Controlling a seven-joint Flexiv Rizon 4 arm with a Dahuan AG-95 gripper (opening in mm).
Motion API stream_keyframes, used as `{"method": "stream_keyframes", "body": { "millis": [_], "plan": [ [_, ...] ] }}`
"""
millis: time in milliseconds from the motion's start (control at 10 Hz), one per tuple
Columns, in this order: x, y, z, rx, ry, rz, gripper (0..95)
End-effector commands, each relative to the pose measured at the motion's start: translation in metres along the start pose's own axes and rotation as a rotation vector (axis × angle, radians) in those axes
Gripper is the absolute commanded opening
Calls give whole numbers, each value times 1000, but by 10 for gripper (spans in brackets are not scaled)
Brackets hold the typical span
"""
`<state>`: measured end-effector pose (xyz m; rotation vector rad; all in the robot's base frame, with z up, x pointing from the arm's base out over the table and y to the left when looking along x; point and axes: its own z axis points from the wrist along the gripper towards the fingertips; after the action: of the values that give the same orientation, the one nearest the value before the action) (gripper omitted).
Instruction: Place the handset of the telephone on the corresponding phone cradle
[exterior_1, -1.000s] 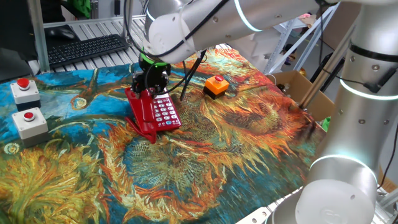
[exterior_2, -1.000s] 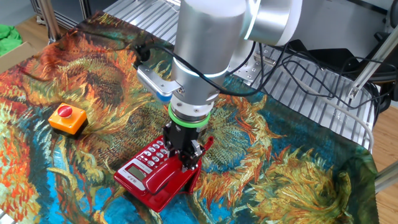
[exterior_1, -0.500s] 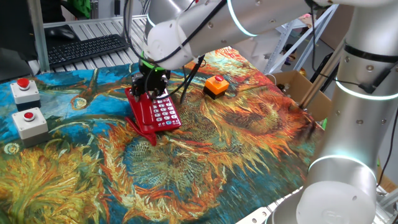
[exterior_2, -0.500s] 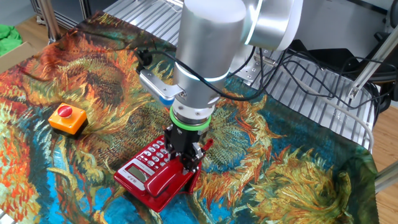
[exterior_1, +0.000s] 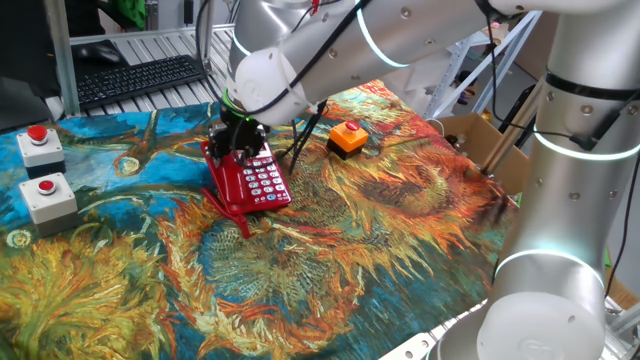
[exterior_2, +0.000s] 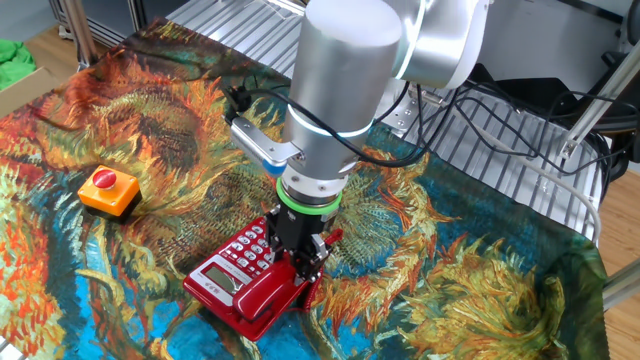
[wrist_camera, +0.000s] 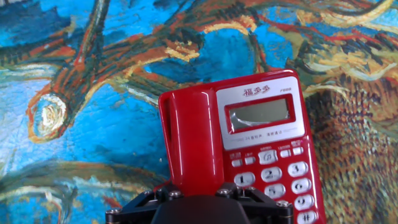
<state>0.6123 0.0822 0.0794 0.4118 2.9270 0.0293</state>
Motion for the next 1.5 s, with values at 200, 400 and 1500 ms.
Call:
{"method": "stream_keyframes", "body": {
  "millis": [200, 400, 1500],
  "plan": [
    [1, 1, 2, -5, 0, -3, 0],
    [1, 1, 2, -5, -2, -4, 0],
    [3, 5, 4, 22, -12, 2, 380]
  ]
}}
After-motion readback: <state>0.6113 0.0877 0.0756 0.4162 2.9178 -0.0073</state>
